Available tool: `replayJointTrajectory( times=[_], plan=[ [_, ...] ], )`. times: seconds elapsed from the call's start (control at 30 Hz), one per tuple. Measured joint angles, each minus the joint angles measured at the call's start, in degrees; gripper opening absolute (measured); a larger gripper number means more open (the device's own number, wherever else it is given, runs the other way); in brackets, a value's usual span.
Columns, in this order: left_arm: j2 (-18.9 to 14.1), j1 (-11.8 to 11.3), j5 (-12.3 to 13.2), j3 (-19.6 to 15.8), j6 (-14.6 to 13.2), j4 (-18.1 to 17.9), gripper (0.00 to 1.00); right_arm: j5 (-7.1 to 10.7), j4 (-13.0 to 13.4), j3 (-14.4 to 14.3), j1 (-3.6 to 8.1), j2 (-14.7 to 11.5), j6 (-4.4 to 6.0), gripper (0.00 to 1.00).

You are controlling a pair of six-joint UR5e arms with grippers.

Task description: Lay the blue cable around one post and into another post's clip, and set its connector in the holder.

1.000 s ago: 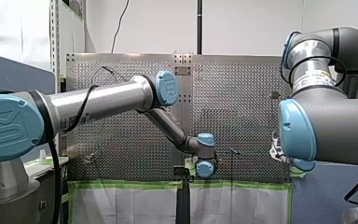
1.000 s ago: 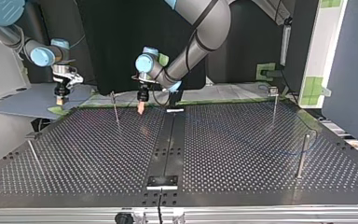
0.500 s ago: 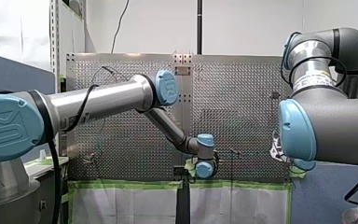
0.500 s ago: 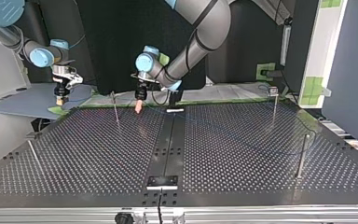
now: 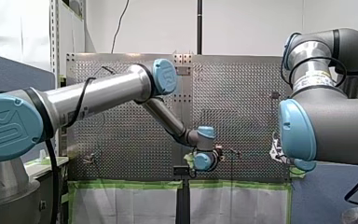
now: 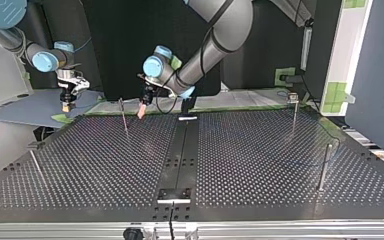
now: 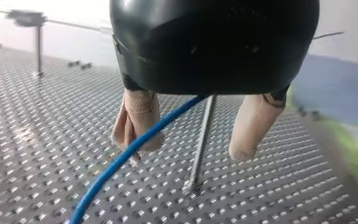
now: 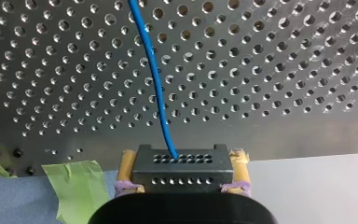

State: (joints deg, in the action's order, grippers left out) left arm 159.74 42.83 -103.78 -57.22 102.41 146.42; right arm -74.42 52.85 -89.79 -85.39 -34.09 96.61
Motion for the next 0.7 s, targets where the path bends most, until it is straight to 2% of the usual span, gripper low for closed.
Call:
replayJointTrajectory(
  times=[0.3, 0.53, 0.7],
  plan=[
    [-1.95, 0.17, 4.18, -4.47, -4.44, 3.41, 1.0, -0.03, -0.53, 0.0, 0.0, 0.13, 0.41, 0.0],
    [-2.92, 0.16, 4.37, -6.66, -8.27, 7.1, 1.0, -0.04, -0.86, -0.01, 0.0, 0.25, 0.4, 0.0],
    [-4.36, 0.41, 4.28, -6.81, -9.52, 8.21, 1.0, -0.04, -0.97, -0.01, 0.0, 0.33, 0.41, 0.0]
  ],
)
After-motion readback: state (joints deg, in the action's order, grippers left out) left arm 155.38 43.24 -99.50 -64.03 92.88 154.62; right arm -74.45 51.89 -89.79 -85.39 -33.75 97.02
